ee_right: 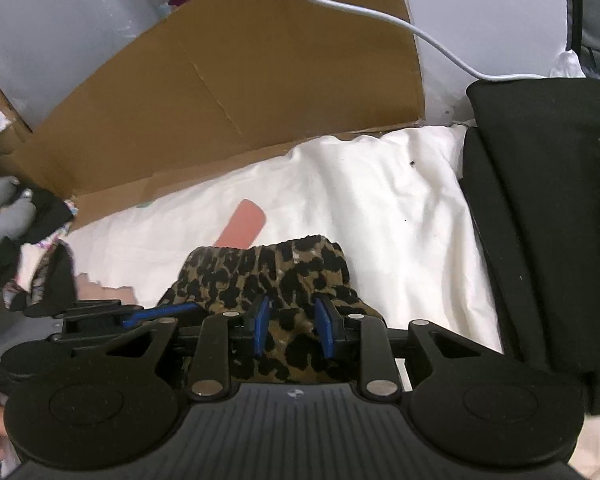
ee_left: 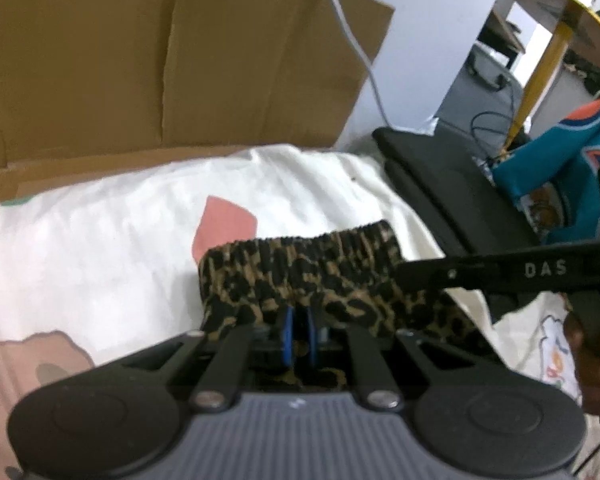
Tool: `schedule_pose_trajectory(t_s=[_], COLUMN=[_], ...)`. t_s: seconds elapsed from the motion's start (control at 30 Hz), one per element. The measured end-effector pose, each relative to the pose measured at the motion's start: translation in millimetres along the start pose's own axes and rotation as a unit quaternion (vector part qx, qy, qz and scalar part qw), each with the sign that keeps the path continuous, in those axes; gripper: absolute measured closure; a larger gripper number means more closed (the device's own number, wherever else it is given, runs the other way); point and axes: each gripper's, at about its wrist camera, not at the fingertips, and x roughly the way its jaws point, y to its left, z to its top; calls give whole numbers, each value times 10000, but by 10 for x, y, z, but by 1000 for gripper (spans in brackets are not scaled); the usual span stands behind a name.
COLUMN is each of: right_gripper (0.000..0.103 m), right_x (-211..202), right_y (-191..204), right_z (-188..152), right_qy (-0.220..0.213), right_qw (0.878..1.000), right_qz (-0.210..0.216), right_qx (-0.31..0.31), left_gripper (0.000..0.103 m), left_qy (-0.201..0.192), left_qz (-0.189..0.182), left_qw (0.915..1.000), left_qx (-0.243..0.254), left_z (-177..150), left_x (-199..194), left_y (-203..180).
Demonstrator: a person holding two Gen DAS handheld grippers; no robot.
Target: Fold clothes
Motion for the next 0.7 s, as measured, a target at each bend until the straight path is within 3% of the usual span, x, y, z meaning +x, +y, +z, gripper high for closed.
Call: schedule_pose_trajectory(t_s=[0.07, 0.13, 0.27, 0.5, 0.6, 0.7], right_gripper=[73, 83, 83, 79, 71, 69], right_x=[93, 176, 203, -58, -113, -82], right_y=[-62, -123, -146, -2, 141, 307], right_z=[-10, -22, -20, -38, -90, -154], right_qy=[43, 84, 146, -41, -82, -23], right_qw=[10000, 9998, 9996, 9999, 9991, 9974], right_qz=[-80, -144, -183, 127, 281, 371], right_qx=[36, 82, 129, -7, -294, -611], left_gripper=[94, 94, 95, 96, 96, 96], left_qy=[-24, -85, -89, -346, -401, -194], left_qz=[-43, -137, -145, -129, -120, 3], left_qw=[9999, 9996, 9997, 9993, 9991, 9998], left_qx=[-126, -245, -162, -60, -36, 0], left_z=[-42, -88, -143, -76, -135, -231], left_x=[22, 40, 29, -390, -524, -465], left_y=[48, 92, 88, 50, 94, 149])
